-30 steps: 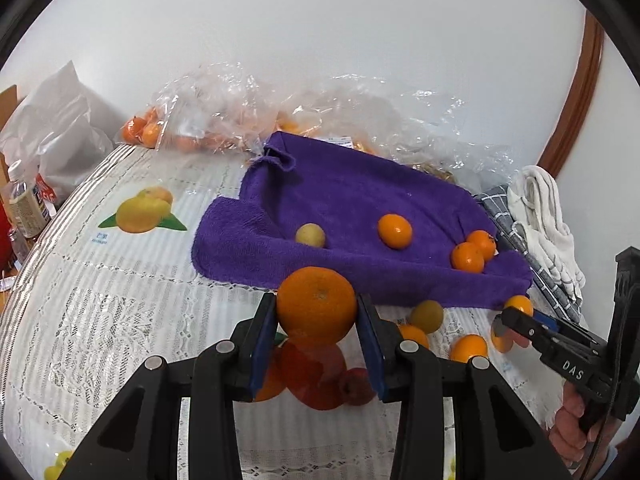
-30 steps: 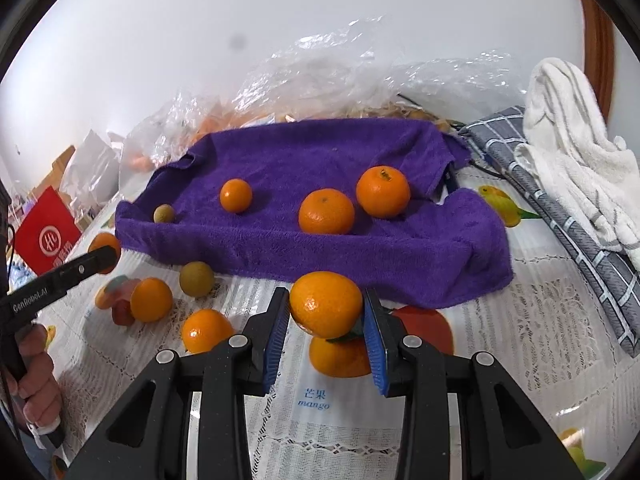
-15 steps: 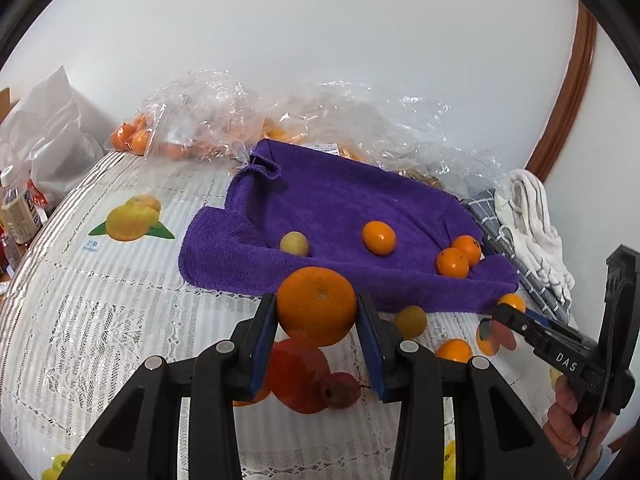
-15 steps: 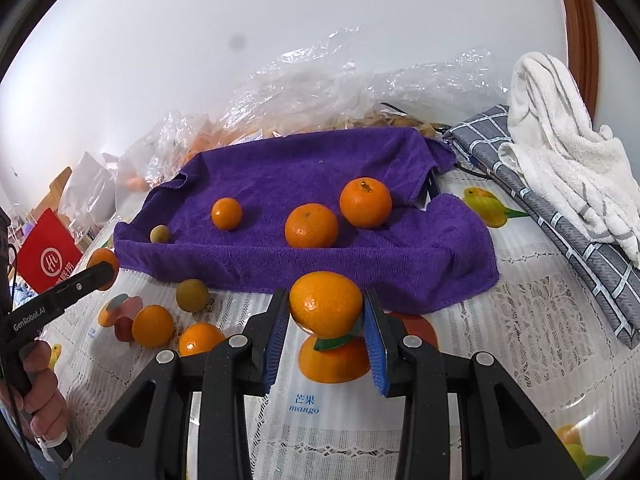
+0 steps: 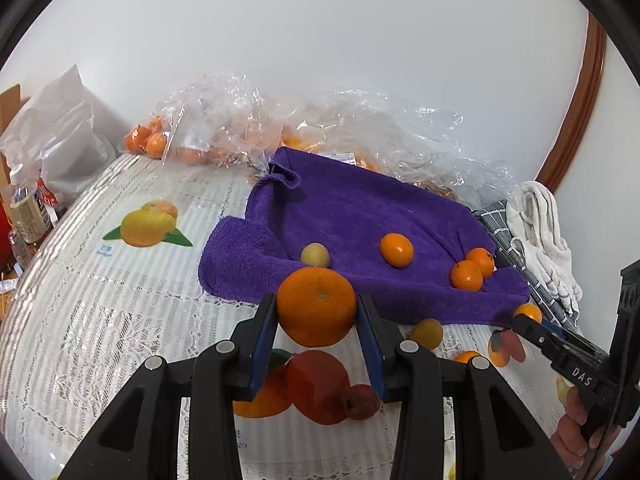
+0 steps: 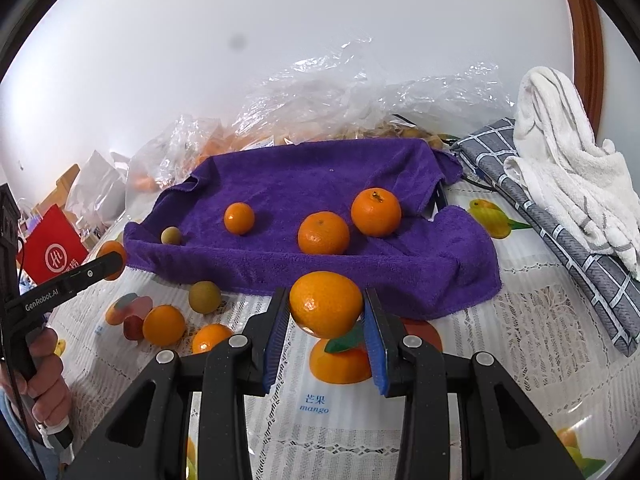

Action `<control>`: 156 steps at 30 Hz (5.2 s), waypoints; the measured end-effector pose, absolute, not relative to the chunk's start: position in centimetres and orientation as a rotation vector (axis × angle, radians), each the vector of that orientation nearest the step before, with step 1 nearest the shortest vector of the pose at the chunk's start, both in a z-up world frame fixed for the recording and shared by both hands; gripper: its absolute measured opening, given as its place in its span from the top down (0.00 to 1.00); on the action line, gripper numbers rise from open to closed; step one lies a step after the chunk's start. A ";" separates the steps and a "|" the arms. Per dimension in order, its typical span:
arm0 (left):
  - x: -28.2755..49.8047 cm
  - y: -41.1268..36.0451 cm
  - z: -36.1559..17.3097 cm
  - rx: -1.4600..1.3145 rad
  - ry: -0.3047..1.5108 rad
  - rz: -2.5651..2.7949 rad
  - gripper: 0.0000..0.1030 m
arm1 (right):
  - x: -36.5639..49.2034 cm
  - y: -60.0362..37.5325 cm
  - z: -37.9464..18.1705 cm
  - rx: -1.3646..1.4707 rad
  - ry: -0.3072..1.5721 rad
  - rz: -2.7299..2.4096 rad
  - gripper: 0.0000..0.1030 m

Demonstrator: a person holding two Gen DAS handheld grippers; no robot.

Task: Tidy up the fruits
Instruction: 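Lift and carry both held oranges over the purple towel, then open both tools to drop the oranges onto the towel, then grasp an orange with the right tool while the left tool grasps a small red fruit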

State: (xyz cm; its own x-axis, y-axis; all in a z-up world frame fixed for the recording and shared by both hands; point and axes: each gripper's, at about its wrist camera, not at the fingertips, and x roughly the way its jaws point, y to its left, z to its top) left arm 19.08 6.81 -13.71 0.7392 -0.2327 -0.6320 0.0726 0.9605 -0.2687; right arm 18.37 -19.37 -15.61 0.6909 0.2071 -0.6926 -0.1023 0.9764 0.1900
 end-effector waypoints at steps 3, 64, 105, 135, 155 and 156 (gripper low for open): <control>18.9 6.8 -13.5 -0.228 0.711 -0.168 0.63 | 18.3 -19.8 -15.4 0.150 0.777 0.167 0.65; 32.8 4.9 -13.7 -0.182 0.889 -0.142 0.63 | 36.0 -20.9 -17.1 0.092 0.976 0.077 0.65; 18.8 8.0 -11.9 -0.163 0.719 -0.145 0.55 | 19.3 -18.9 -11.2 -0.002 0.855 0.017 0.42; 18.3 9.5 -14.9 -0.221 0.771 -0.079 0.55 | 18.4 -14.6 -16.7 0.105 0.878 0.261 0.51; 18.1 7.6 -15.4 -0.194 0.816 -0.209 0.55 | 17.2 -12.8 -17.7 0.058 0.889 0.337 0.71; 18.1 7.3 -15.5 -0.186 0.824 -0.230 0.55 | 17.1 -13.5 -17.5 0.068 0.879 0.322 0.71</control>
State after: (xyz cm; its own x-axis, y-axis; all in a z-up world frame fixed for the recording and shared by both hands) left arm 18.11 7.26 -15.45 0.6568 -0.2738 -0.7025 0.1298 0.9589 -0.2524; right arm 17.12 -13.47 -17.47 0.5929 0.3043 -0.7456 -0.2485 0.9498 0.1901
